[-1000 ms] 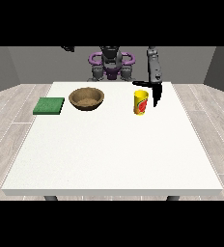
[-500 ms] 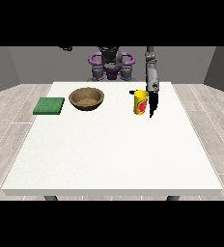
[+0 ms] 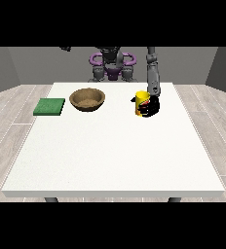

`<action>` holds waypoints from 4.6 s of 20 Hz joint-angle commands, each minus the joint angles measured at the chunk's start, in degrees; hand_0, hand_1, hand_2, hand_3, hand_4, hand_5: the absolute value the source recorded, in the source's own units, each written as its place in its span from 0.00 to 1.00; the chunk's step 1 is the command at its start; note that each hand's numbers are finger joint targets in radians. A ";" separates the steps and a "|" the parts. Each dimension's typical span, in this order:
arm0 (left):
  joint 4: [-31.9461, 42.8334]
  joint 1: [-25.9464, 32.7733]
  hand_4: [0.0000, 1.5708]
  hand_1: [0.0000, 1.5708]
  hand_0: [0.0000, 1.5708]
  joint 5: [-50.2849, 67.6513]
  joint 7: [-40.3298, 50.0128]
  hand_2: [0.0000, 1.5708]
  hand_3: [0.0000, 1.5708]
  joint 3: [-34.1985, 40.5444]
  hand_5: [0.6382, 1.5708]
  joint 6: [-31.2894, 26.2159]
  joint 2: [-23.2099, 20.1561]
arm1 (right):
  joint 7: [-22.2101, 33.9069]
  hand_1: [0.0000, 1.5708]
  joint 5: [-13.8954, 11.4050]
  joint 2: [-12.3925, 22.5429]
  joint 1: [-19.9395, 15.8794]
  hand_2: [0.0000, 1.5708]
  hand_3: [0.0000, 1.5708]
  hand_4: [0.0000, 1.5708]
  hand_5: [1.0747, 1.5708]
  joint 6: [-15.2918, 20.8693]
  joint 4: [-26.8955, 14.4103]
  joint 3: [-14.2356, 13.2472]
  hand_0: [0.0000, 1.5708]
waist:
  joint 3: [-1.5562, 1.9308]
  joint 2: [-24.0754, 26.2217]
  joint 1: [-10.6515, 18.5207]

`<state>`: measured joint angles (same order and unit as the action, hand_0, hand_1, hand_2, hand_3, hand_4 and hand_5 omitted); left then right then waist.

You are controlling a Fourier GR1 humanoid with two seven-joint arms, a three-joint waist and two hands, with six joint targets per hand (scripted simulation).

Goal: Pick the cup and pour the ball into the bowl, then pick the bowl and place it on the pad

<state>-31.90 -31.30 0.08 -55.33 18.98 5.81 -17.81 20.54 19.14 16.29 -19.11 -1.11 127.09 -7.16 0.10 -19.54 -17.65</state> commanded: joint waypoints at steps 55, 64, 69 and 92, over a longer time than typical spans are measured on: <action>14.38 -29.81 0.64 0.95 0.95 -80.92 75.37 1.00 1.00 -54.57 0.95 25.93 17.55 | -9.76 0.00 -2.69 -3.01 3.89 0.00 0.00 0.23 0.99 -4.97 -33.06 -3.24 0.00 | -0.14 24.01 10.10; 2.84 -18.34 0.49 0.79 0.79 -51.41 58.26 1.00 1.00 -30.94 1.00 38.44 6.56 | -12.08 0.00 0.17 -1.44 12.45 0.00 0.00 0.24 0.99 -9.54 -29.77 -5.83 0.00 | -0.48 24.58 11.33; -3.34 -6.16 0.77 0.97 0.97 -38.61 42.15 1.00 1.00 -24.44 1.00 42.96 6.08 | -14.47 0.00 0.91 -2.80 12.32 0.00 0.00 0.25 0.99 -9.39 -23.54 -5.59 0.00 | -0.53 17.30 9.70; -13.61 -6.51 0.00 0.00 0.00 15.70 20.51 0.00 0.00 3.83 0.96 -20.19 -5.43 | -14.34 0.00 -9.21 -9.07 11.56 0.00 0.00 0.31 1.00 0.70 -18.10 0.56 0.00 | -0.12 2.39 18.45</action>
<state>-46.43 -37.23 13.36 -35.60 21.25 -6.77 -17.15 9.66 12.31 9.00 -8.17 -1.33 111.74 -7.32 -0.23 -14.07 -0.50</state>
